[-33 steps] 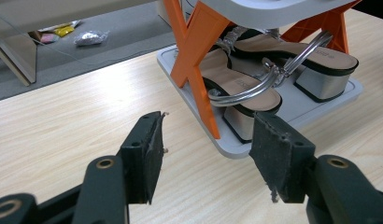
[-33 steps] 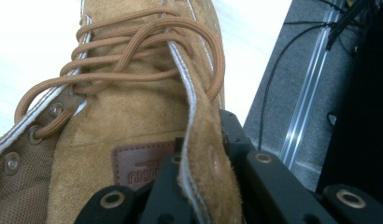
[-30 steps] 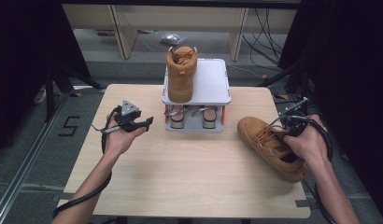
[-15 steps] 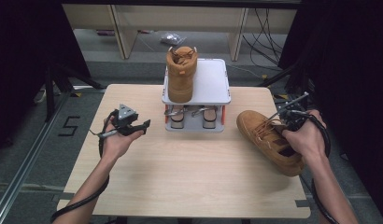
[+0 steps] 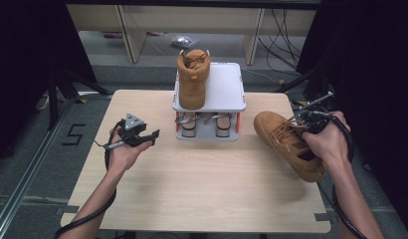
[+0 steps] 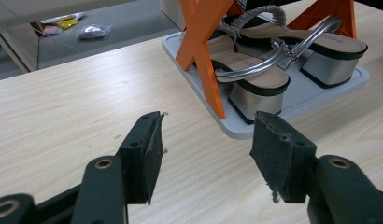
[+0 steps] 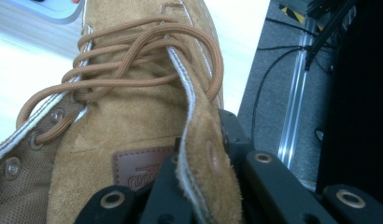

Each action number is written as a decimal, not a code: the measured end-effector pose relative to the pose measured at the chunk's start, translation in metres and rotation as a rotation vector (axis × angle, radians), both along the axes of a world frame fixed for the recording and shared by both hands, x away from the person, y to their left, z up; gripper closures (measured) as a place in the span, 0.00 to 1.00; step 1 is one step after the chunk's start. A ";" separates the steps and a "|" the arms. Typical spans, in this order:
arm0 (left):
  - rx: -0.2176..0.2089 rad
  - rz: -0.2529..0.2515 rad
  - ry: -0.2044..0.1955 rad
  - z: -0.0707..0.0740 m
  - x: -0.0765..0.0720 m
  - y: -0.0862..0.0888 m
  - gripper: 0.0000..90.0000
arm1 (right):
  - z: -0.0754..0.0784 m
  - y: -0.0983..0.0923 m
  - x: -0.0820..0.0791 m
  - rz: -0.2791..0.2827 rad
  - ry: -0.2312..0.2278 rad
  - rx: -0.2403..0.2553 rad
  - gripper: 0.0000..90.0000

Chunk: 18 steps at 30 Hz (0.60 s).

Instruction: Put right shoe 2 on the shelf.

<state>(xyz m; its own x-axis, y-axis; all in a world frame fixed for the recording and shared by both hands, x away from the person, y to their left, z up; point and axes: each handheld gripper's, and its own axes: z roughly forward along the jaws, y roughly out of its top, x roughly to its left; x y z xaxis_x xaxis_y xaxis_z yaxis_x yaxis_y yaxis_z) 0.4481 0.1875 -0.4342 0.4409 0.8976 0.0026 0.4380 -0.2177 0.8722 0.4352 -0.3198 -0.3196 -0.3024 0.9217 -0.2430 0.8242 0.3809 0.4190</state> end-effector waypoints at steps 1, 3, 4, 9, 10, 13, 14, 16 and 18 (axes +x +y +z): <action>0.000 0.000 0.000 0.000 0.000 0.000 0.47 | 0.000 0.000 0.000 0.000 0.000 0.000 0.95; -0.002 -0.003 -0.004 0.001 0.000 0.000 0.47 | 0.002 0.001 0.000 -0.010 -0.005 -0.006 0.95; -0.005 -0.003 -0.003 0.001 0.001 -0.001 0.47 | 0.004 0.000 0.002 0.000 -0.009 -0.009 0.95; 0.001 -0.001 -0.002 0.004 0.001 -0.002 0.47 | 0.007 0.002 0.004 -0.005 -0.005 -0.010 0.95; 0.001 -0.001 -0.002 0.004 0.001 -0.002 0.47 | 0.008 0.002 0.004 0.002 -0.009 -0.013 0.95; -0.009 -0.014 -0.008 0.004 0.002 -0.004 0.47 | 0.010 0.005 0.004 -0.018 -0.012 -0.001 0.95; -0.006 -0.013 -0.006 0.004 0.001 -0.004 0.47 | 0.012 0.005 0.004 -0.011 -0.020 -0.012 0.95; 0.000 -0.012 -0.003 0.004 0.000 -0.004 0.47 | 0.014 0.006 0.005 -0.014 -0.025 -0.011 0.95; -0.003 -0.013 -0.007 0.004 0.000 -0.004 0.47 | 0.016 0.007 0.006 -0.021 -0.033 0.000 0.95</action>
